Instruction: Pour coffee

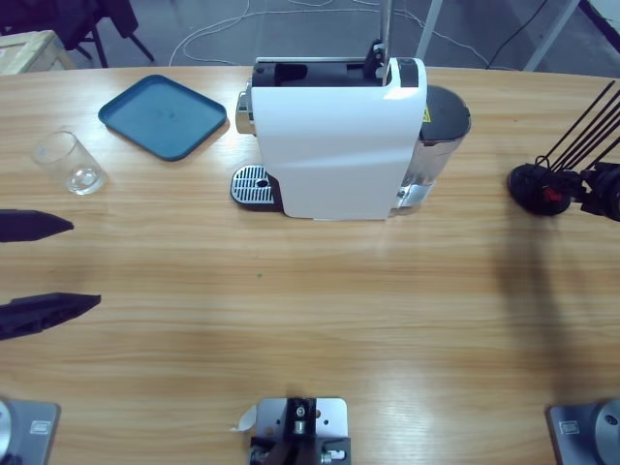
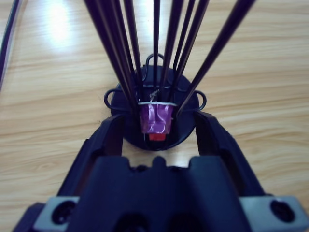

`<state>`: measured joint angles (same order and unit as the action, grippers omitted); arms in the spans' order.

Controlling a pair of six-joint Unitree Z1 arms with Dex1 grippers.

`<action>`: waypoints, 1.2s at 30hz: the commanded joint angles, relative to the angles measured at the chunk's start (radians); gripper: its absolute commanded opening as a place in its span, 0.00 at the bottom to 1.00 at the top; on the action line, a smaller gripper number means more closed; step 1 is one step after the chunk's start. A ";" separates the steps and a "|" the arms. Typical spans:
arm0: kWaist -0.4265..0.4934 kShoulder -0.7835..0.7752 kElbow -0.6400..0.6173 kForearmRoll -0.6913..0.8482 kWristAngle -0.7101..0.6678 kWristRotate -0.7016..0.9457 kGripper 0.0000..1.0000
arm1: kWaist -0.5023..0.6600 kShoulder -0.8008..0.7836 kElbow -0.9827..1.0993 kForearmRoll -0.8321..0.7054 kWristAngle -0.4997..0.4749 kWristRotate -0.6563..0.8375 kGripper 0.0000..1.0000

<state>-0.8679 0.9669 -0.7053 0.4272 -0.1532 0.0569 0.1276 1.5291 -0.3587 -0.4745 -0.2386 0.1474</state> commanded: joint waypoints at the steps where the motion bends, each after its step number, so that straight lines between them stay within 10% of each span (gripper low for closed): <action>1: 0.009 -0.033 0.040 -0.004 0.012 -0.023 0.97 | -0.020 0.049 0.029 -0.021 0.012 -0.023 0.47; 15: 0.009 -0.031 0.040 -0.007 0.022 -0.035 0.97 | -0.020 0.056 0.032 -0.021 0.007 -0.030 0.47; 36: 0.009 -0.031 0.044 -0.010 0.024 -0.039 0.97 | -0.033 0.067 0.059 -0.109 0.048 -0.065 0.04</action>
<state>-0.8679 0.9665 -0.7053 0.4236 -0.1432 0.0287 0.1038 1.5674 -0.3246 -0.5580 -0.2257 0.1106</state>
